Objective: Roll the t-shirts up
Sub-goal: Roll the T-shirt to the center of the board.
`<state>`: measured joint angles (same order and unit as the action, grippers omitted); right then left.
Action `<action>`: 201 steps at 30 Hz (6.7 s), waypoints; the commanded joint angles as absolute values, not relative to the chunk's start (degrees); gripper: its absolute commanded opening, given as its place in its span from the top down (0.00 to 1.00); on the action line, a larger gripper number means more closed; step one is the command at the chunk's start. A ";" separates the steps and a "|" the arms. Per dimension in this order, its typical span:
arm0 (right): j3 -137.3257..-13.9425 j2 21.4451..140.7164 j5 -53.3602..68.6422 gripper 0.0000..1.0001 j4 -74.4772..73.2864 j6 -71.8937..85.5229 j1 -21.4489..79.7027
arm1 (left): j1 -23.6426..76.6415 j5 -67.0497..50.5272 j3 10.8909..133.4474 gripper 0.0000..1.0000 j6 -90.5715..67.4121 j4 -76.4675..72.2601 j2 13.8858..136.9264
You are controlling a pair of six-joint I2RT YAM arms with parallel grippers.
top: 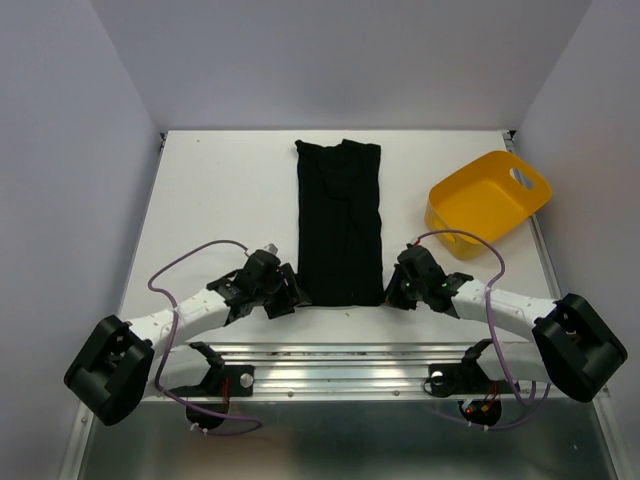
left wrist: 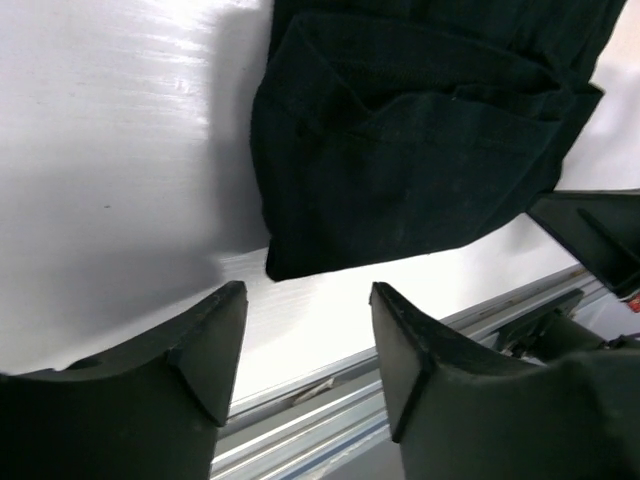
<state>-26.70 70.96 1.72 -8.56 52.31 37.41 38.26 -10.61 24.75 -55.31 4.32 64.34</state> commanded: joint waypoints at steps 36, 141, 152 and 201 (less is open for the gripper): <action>-26.72 67.94 0.62 0.99 -9.58 52.91 37.00 | 39.29 -5.36 23.38 1.00 -62.05 -0.36 62.84; -26.54 66.09 0.26 0.99 -11.25 53.35 37.00 | 39.29 -6.07 22.41 1.00 -66.45 -0.62 66.09; -29.26 63.64 -1.49 0.99 -14.32 53.00 37.00 | 39.29 -5.36 31.63 1.00 -65.13 10.27 67.76; -47.37 74.79 -4.57 0.99 -18.98 45.18 31.73 | 24.00 -11.25 56.42 1.00 -52.91 19.69 86.65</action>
<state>-44.45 74.04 -3.14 -19.09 47.35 33.19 25.02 -12.12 53.10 -55.90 19.11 85.89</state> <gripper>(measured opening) 0.020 0.037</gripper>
